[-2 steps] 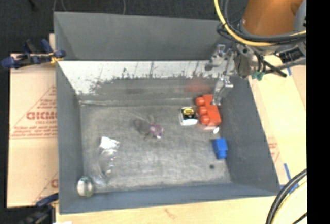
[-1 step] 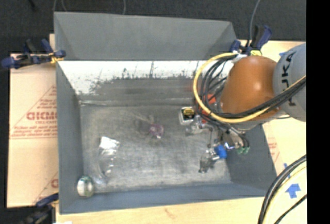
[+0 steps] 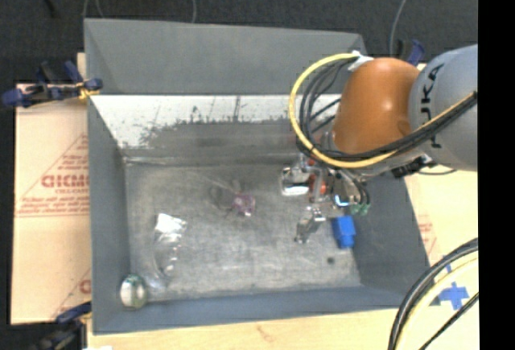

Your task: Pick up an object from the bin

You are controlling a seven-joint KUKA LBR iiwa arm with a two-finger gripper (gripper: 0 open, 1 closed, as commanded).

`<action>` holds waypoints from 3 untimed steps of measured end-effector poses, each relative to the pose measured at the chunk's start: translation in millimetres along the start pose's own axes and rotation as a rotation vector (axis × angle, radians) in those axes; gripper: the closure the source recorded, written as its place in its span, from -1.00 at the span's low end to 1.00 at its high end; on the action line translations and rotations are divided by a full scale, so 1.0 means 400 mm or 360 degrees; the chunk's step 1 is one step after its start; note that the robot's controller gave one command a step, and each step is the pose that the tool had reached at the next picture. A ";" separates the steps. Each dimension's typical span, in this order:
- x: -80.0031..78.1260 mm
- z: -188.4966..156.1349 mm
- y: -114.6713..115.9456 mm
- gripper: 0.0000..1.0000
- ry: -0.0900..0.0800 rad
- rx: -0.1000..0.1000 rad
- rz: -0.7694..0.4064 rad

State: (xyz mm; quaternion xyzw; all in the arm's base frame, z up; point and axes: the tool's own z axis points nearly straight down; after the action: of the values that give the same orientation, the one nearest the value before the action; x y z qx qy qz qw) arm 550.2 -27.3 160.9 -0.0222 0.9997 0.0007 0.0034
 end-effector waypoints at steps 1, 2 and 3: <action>-0.056 0.155 -0.134 -1.00 0.0007 0.0007 -0.0010; -0.199 0.026 -0.045 -1.00 -0.0010 0.0004 -0.0041; -0.239 0.223 0.135 -1.00 -0.0005 0.0007 -0.0122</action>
Offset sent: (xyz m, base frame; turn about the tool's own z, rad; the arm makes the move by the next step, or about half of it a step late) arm 0.0244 -0.0479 -0.0589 -0.0116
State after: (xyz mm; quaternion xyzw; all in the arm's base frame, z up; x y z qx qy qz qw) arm 643.8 31.0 72.4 -0.0603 0.9982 -0.0015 0.0049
